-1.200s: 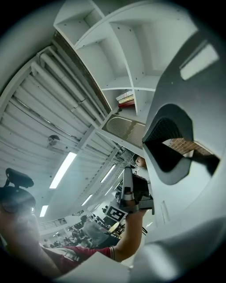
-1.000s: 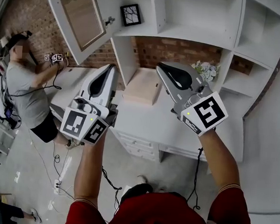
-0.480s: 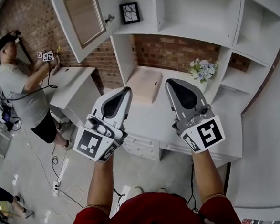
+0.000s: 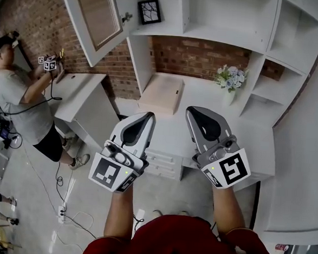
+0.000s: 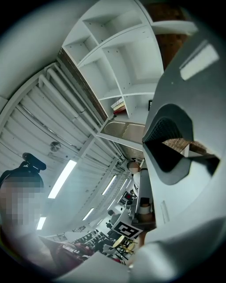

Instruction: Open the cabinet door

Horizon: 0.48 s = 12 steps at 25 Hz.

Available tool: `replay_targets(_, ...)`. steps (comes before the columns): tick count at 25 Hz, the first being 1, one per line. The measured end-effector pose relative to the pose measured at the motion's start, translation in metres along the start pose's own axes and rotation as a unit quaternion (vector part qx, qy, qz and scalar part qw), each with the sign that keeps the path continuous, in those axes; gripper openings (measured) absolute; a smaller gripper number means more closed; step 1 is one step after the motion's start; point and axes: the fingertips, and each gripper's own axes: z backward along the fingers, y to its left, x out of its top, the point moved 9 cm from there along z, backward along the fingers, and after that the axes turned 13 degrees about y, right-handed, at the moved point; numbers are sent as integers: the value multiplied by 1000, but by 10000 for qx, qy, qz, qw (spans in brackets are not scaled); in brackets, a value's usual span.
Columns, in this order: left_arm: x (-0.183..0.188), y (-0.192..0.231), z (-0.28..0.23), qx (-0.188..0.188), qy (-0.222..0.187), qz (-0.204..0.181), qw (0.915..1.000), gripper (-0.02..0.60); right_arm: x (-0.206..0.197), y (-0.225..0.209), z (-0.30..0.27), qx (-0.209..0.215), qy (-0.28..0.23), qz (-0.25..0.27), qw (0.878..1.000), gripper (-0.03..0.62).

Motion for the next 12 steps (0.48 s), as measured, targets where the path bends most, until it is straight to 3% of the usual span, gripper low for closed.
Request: replay_targets(12,-12,9,15,-98,19,67,9999,6,-1,18,-4,7,35,28,10000,11)
